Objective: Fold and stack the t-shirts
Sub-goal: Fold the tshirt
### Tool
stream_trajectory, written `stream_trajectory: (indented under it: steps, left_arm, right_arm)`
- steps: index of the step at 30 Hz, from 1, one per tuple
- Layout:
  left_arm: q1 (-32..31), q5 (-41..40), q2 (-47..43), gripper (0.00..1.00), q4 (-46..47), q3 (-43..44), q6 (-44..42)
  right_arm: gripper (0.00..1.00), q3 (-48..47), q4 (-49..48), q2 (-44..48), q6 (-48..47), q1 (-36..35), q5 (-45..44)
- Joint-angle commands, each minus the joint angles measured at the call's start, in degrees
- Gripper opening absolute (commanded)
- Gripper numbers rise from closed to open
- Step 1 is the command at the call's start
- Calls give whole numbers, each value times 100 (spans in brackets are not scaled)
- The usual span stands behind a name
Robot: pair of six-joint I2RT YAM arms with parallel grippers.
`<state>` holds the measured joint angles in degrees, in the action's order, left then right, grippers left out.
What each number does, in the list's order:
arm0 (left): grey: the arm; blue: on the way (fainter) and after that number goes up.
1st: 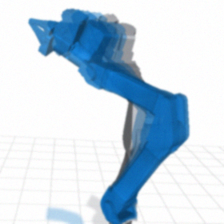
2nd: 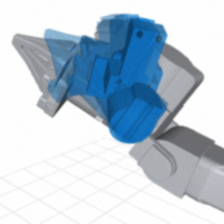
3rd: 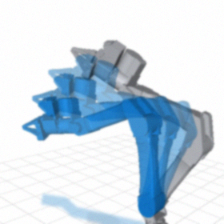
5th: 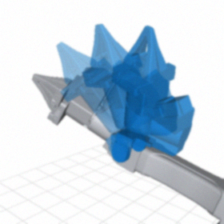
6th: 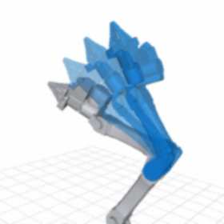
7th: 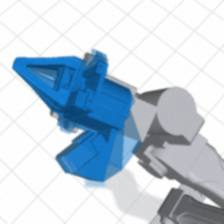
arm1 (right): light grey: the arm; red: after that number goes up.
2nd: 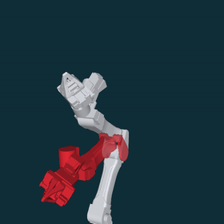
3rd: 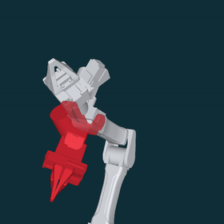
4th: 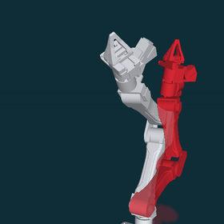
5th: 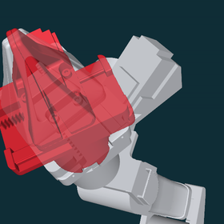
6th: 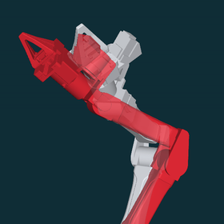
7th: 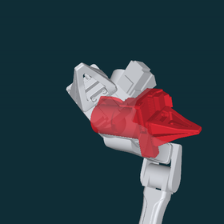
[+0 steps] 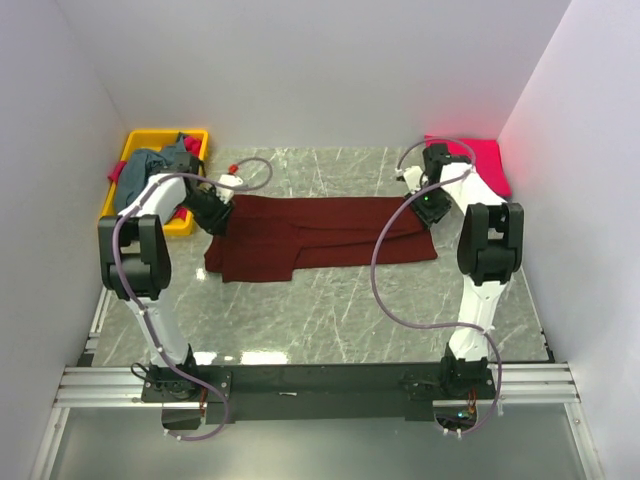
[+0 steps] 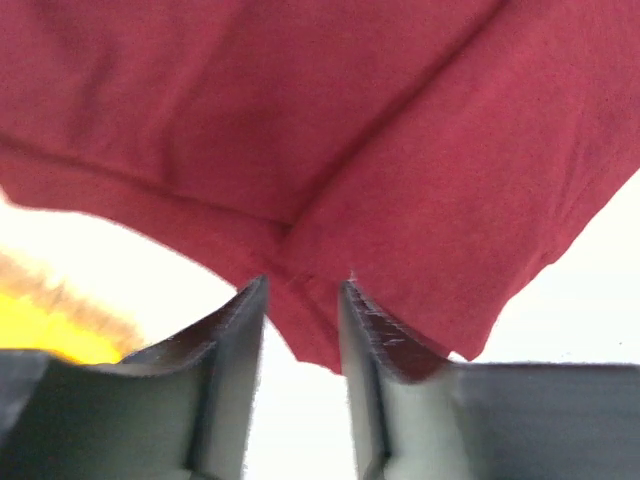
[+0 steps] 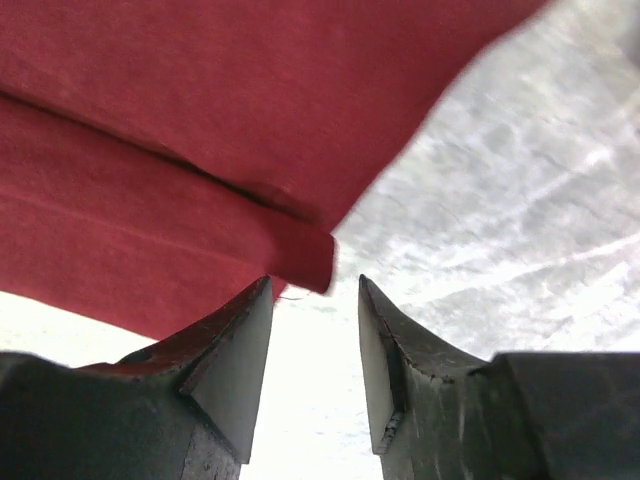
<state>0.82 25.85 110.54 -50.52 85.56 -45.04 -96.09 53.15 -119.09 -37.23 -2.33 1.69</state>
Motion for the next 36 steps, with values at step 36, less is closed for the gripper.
stream_trajectory:
  steps: [36]
  left_arm:
    - [1263, 1502, -859, 53, 228, -1832, 971]
  right_arm:
    - [29, 978, 205, -18, 1798, 1129, 1940]
